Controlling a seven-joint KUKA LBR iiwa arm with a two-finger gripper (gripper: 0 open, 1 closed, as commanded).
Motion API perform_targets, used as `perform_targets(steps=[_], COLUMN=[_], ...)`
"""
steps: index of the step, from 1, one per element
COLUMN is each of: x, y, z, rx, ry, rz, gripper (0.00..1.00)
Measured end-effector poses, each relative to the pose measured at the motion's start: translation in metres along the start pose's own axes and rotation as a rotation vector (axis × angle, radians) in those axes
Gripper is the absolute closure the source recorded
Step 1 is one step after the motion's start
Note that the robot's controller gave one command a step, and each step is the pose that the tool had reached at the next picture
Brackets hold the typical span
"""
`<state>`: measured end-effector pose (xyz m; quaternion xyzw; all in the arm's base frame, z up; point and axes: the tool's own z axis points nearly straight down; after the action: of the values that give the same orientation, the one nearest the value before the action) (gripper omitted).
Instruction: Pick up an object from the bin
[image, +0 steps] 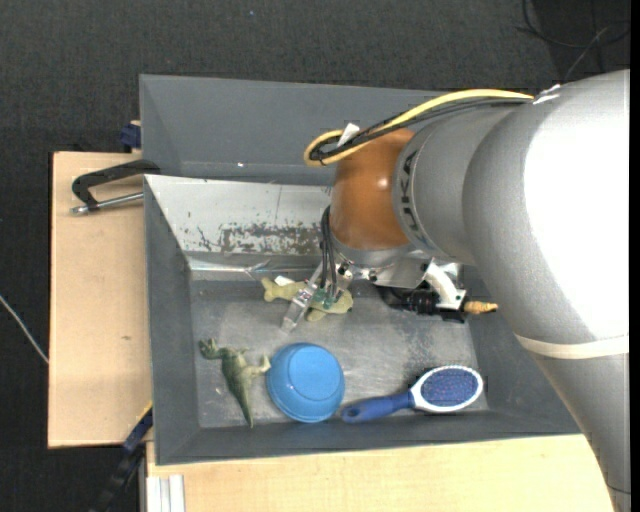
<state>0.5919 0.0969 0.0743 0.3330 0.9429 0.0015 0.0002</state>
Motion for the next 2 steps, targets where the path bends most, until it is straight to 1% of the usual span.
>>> perform_targets(steps=[1, 2], x=[-0.0003, 0.0003], y=[0.0012, 0.0039], z=[-0.0011, -0.0047], rx=[-0.001, -0.004], ry=[-0.002, 0.000], rz=[-0.002, -0.003], gripper=[0.00, 1.00])
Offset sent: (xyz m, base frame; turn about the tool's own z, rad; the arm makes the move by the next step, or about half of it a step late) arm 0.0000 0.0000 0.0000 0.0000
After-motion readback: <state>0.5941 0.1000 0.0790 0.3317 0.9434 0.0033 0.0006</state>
